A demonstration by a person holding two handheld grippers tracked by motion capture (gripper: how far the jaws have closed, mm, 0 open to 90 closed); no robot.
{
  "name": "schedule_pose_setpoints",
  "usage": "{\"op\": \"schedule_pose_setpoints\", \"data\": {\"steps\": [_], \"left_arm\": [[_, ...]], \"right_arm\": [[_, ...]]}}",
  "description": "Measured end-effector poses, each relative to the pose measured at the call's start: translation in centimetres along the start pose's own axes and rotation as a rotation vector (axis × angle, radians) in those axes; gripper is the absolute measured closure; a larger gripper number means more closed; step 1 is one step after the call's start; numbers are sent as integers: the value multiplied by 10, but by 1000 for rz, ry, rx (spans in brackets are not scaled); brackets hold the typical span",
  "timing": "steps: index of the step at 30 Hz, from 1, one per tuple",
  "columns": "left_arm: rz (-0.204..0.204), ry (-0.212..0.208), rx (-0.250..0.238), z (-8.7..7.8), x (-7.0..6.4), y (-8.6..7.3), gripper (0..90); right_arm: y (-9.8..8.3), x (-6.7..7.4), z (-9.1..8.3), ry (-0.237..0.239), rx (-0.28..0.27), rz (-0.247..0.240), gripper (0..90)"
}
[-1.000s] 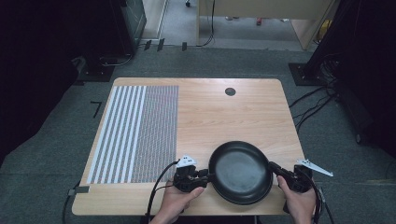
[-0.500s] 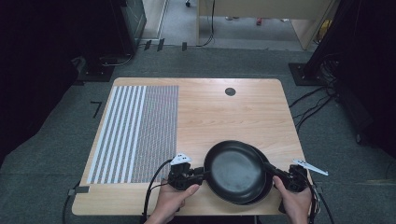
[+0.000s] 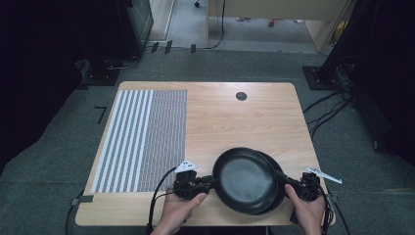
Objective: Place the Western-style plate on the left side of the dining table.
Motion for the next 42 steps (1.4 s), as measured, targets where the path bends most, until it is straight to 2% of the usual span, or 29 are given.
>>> {"op": "schedule_pose_setpoints", "data": {"steps": [11,12,14,15,18,24,25,28,35,42], "left_arm": [[-19,-24,-4,0,1,-1,672],[-29,-27,-5,0,2,-1,675],[-104,-57,-9,-1,3,-1,698],[-123,-67,-20,-1,4,-2,708],[-145,-74,-37,-1,5,-2,718],[-149,-60,-43,-3,7,-1,737],[-148,-57,-45,-4,8,-1,741],[-150,-53,-46,-4,8,0,749],[-166,-46,-55,-9,11,2,756],[-163,-42,-70,-16,13,8,758]], "right_arm": [[-2,-1,6,17,-9,56,834],[-2,-1,5,15,-13,65,837],[-2,-1,6,11,-29,79,841],[-2,-1,6,12,-40,88,842],[-2,-1,7,21,-53,117,847],[0,3,5,54,-79,173,860],[1,5,3,66,-84,175,861],[1,8,2,63,-92,157,860],[1,14,1,60,-100,154,863],[4,22,2,87,-102,163,863]]}}
Point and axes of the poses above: each handheld gripper's, and its own axes: z roughly forward along the jaws, y roughly out of its top, x roughly to its left, the point moved 8 cm from there along z, roughly forward along the jaws, and after that the axes turned 11 degrees about z, right-handed, at the moved point
